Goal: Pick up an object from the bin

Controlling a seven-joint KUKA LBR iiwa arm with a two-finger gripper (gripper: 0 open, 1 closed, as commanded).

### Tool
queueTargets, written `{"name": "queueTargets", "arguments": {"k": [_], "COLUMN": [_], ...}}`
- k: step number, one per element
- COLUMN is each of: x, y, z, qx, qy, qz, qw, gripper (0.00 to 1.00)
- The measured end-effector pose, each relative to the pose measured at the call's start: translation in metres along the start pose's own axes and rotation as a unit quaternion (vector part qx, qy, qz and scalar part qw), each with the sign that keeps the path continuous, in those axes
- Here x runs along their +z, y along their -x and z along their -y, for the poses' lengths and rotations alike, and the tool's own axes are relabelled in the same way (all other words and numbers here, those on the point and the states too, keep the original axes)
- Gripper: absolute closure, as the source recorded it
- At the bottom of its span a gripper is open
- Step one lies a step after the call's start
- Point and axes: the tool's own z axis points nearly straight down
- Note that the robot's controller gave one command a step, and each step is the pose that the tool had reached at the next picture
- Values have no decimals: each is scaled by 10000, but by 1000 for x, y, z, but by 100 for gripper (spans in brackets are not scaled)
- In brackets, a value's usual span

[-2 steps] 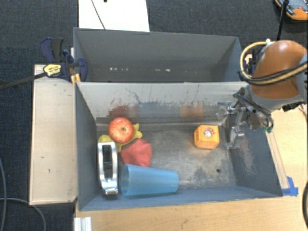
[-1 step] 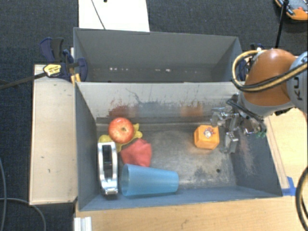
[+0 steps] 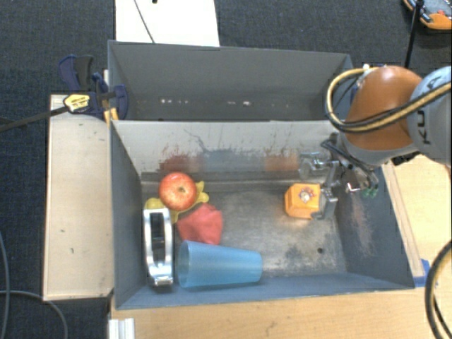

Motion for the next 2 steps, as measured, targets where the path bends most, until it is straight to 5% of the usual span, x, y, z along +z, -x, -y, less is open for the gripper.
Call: {"name": "queueTargets", "arguments": {"k": [1, 2], "x": [62, 59], "y": [-4, 0], "z": [20, 16], "qx": [40, 207], "qy": [8, -3], "qz": [-37, -2], "qw": [10000, 9998], "gripper": [0, 100]}}
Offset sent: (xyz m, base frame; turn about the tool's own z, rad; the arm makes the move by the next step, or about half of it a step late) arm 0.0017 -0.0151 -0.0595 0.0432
